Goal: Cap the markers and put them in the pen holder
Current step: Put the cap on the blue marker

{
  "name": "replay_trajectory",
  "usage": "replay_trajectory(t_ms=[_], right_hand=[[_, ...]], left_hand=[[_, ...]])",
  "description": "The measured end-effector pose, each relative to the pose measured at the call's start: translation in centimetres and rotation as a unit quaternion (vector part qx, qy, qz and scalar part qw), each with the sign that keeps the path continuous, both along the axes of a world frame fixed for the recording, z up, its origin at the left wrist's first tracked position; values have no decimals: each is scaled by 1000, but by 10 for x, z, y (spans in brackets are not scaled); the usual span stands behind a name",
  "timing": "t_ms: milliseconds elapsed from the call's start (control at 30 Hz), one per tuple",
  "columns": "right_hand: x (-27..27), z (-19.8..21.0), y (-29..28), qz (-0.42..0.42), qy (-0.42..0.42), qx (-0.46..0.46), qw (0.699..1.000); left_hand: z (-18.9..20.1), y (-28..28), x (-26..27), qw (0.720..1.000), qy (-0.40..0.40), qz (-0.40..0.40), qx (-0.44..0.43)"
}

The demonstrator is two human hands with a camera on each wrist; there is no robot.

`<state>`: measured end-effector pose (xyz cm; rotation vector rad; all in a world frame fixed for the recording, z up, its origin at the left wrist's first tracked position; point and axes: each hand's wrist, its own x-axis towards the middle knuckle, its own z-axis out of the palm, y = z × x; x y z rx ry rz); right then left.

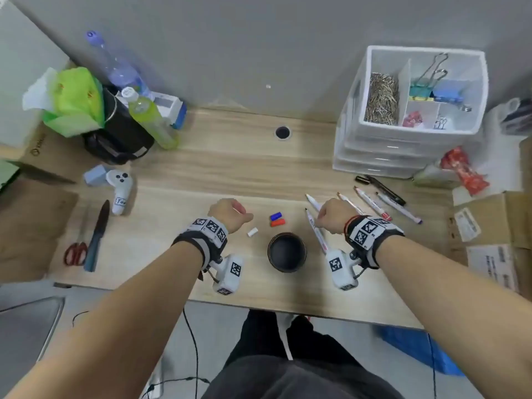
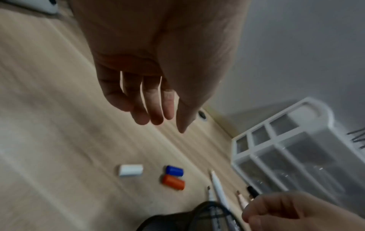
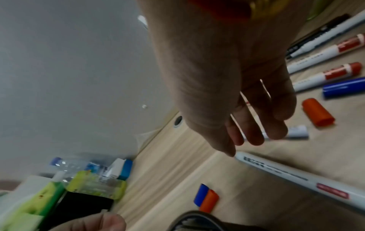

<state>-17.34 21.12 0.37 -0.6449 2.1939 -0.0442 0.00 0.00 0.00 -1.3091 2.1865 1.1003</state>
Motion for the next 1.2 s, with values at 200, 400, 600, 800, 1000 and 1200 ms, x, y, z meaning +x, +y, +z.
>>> replay_trajectory(t_ms=[200, 400, 600, 800, 1000, 1200], right_hand=[[0, -43, -8, -21, 13, 78, 997], [7, -62, -10, -30, 28, 93, 995], [4, -61, -16, -24, -15, 32, 999], [-12, -48, -24, -48, -46, -87, 994], [-26, -36, -24, -68, -57, -149, 985], [-37, -32, -22, -46, -54, -161, 984]], left_hand=[[-43, -1, 2, 996, -56, -55, 46], [-68, 2, -32, 991, 5, -122, 49], [-84, 11, -63, 981, 25, -191, 24], [-83, 10, -70, 978, 26, -207, -4], [-62, 11, -73, 989, 113, -88, 29], [-39, 18, -76, 986, 142, -79, 38]])
